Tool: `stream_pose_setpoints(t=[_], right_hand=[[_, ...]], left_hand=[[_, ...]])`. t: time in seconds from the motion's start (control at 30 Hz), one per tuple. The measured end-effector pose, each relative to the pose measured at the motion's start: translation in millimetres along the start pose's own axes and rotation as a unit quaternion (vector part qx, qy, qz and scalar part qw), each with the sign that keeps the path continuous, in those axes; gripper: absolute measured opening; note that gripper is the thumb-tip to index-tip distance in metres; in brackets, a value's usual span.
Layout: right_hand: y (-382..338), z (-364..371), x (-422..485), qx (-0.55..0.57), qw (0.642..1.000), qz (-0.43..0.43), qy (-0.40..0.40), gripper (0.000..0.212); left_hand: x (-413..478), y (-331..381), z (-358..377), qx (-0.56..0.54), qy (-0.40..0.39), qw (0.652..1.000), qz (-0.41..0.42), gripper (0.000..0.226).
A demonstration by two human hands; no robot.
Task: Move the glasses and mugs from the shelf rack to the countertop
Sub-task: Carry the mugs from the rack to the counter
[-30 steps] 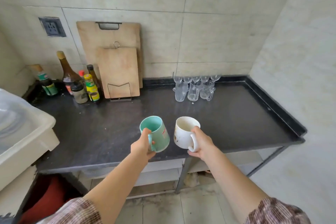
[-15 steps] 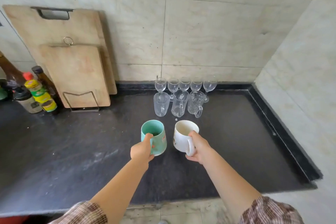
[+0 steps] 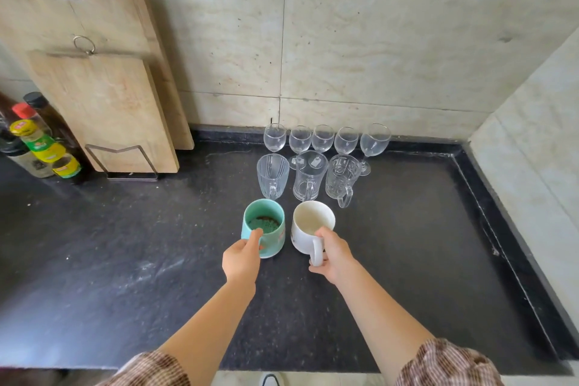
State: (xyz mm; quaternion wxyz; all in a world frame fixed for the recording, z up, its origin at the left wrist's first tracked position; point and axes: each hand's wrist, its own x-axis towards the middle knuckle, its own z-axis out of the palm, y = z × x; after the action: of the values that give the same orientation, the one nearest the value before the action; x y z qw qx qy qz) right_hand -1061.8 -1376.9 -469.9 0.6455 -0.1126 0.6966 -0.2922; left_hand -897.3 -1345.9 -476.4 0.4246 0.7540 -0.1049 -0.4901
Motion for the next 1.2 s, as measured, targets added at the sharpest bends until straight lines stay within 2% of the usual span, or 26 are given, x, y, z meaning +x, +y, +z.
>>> stream_pose_setpoints(t=[0.37, 0.6, 0.67, 0.73, 0.83, 0.93, 1.0, 1.07, 1.2], right_hand=[[3.2, -13.0, 3.9, -0.049, 0.999, 0.004, 0.006, 0.047], [7.2, -6.8, -2.8, -0.074, 0.997, 0.009, 0.021, 0.052], [6.3, -3.2, -5.6, -0.101, 0.994, -0.004, 0.044, 0.054], [0.6, 0.6, -8.1, -0.159, 0.981, -0.052, 0.103, 0.058], [-13.1, 9.3, -15.5, -0.291, 0.923, -0.167, 0.187, 0.067], [-17.1, 26.6, -29.3, -0.415, 0.839, -0.292, 0.195, 0.067], [-10.8, 44.6, -40.7, -0.476, 0.786, -0.361, 0.161, 0.065], [0.6, 68.4, -55.5, -0.505, 0.749, -0.414, 0.107, 0.063], [39.4, 125.1, -93.7, -0.591, 0.651, -0.477, 0.011, 0.066]], left_hand=[[6.3, -18.2, 8.4, -0.018, -0.014, 1.000, -0.001, 0.036], [7.8, -18.1, 6.2, 0.027, -0.029, 0.999, 0.000, 0.035], [7.4, -14.0, 3.1, 0.047, -0.048, 0.998, -0.009, 0.037], [4.9, -8.3, -2.8, 0.071, -0.072, 0.995, -0.009, 0.038], [3.4, 2.0, -19.8, 0.148, -0.082, 0.984, 0.047, 0.041], [-0.3, 19.5, -47.9, 0.197, -0.056, 0.973, 0.111, 0.035], [-4.5, 31.4, -73.0, 0.217, -0.026, 0.965, 0.144, 0.033], [-11.0, 39.0, -102.9, 0.225, 0.004, 0.961, 0.163, 0.030], [-29.4, 32.8, -176.2, 0.239, 0.074, 0.952, 0.179, 0.023]])
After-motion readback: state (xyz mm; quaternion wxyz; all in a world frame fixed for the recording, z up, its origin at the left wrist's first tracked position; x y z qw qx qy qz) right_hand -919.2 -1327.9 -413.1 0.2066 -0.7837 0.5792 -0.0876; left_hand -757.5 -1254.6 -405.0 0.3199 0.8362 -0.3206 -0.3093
